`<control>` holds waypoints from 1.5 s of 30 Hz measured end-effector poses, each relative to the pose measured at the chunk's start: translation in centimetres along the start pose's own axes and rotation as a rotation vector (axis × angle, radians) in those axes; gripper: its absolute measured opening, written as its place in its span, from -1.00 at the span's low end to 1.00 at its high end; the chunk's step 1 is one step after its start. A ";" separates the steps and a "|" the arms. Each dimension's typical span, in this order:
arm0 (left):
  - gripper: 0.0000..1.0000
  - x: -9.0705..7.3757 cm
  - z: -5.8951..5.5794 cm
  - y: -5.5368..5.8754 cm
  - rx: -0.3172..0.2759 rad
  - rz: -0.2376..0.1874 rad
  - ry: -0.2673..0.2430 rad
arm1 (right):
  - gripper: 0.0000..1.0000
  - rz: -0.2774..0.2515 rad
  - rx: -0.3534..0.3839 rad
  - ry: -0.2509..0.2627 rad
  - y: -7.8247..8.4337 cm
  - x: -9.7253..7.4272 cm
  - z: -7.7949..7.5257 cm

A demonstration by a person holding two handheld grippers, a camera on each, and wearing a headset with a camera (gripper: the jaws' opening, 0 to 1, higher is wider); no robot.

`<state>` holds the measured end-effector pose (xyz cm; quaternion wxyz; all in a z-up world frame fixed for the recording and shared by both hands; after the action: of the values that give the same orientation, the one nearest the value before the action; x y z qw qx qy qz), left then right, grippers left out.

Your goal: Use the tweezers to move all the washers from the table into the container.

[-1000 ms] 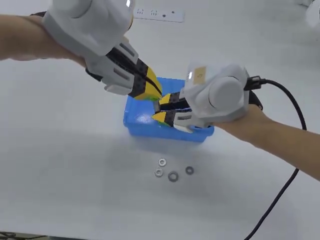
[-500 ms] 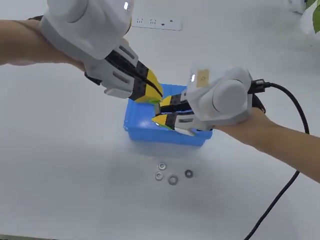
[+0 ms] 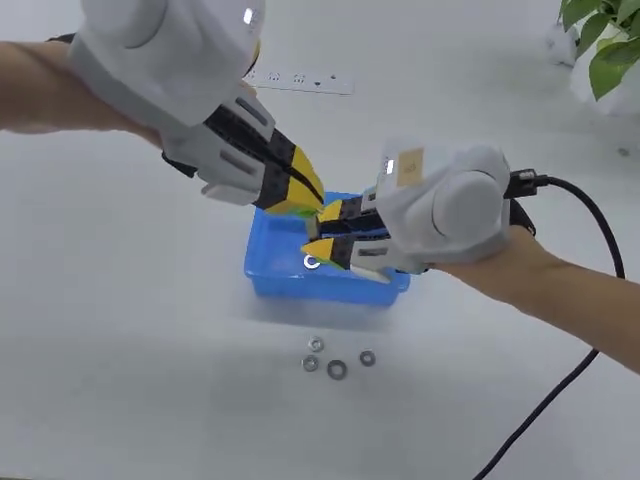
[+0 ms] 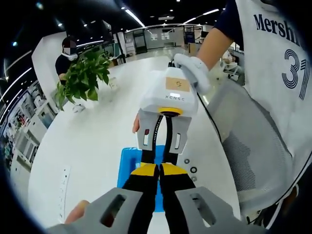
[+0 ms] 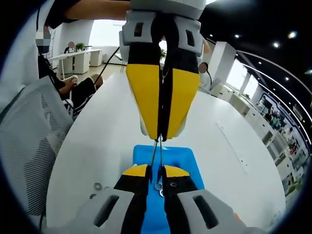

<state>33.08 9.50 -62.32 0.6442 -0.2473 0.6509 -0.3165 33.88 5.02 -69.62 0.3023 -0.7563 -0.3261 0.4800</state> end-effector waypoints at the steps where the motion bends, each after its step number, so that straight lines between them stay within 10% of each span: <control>1: -0.90 -0.1 -0.3 -0.2 0.003 0.001 0.000 | -0.77 -0.001 -0.003 0.000 -0.1 -0.2 0.2; 16: -0.90 0.3 -4.7 -2.0 0.021 0.002 0.015 | -0.78 -0.036 -0.019 -0.025 -1.6 -2.2 3.7; 45: -0.90 2.8 -8.7 0.4 -0.073 -0.075 0.038 | -0.78 -0.014 0.044 -0.110 0.7 -2.1 8.9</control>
<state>24.33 8.59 -64.77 0.6100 -0.2886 0.6644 -0.3212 25.10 4.22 -72.21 0.3038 -0.7198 -0.3367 0.5256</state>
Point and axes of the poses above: the centre of the closed fingertips' face, and the gripper's own axes: x roughly forward along the fingers, z roughly to its left, y roughly out of its underside, the point moved 5 cm from there along -x, roughly backward along the fingers, and after that the axes turned 9 degrees about y, right-handed, at the moved point
